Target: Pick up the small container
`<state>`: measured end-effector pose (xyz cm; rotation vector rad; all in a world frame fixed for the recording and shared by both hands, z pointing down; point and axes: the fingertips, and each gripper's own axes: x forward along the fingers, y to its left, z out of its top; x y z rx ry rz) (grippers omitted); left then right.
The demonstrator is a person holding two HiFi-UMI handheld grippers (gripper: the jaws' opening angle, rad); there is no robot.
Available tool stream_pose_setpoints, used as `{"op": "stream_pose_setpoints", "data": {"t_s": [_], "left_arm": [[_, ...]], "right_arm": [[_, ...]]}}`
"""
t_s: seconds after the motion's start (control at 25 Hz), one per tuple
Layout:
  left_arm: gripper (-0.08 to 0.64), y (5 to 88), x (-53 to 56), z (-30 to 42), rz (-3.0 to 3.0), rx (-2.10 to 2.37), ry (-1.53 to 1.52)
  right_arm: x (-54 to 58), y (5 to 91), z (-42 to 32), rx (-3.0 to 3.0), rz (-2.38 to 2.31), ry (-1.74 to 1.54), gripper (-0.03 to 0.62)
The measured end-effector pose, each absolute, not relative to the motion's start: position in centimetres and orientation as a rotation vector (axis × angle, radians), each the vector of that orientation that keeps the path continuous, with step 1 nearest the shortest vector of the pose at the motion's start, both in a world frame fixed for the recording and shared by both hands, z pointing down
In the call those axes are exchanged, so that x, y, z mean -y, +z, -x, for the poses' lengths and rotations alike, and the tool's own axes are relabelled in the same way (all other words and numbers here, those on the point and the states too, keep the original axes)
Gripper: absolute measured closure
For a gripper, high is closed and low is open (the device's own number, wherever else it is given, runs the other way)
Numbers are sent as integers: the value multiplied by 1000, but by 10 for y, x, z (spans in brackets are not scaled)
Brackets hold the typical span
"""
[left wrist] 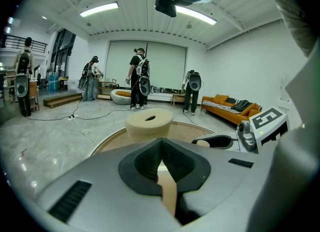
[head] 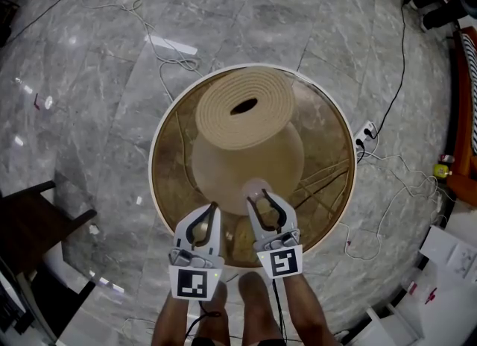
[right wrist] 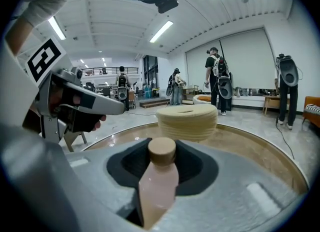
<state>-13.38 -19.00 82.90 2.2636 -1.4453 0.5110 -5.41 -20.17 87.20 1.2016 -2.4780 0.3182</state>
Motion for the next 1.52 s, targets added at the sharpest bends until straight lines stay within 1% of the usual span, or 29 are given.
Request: {"op": "stream_pose_setpoints", "data": {"t_s": [0.16, 0.32, 0.4, 0.52, 0.68, 0.96, 1.52], "left_arm": [[544, 832, 188, 133, -2266, 1437, 513], [544, 812, 199, 129, -2430, 1456, 516], [544, 808, 198, 130, -2418, 1456, 523], [544, 806, 192, 134, -2276, 1462, 500], [543, 777, 196, 129, -2324, 1476, 486], [543, 702, 197, 124, -2364, 1510, 422], [543, 501, 165, 111, -2484, 1560, 355]], "right_arm": [[201, 874, 55, 2464, -1215, 325, 456], [201, 873, 53, 2455, -1210, 334, 457], [202, 869, 50, 2454, -1216, 349, 457], [203, 856, 47, 2455, -1216, 347, 457], [204, 826, 41, 2464, -1212, 315, 457], [205, 745, 37, 2490, -1237, 263, 457], [173, 527, 20, 2565, -1322, 201, 457]]}}
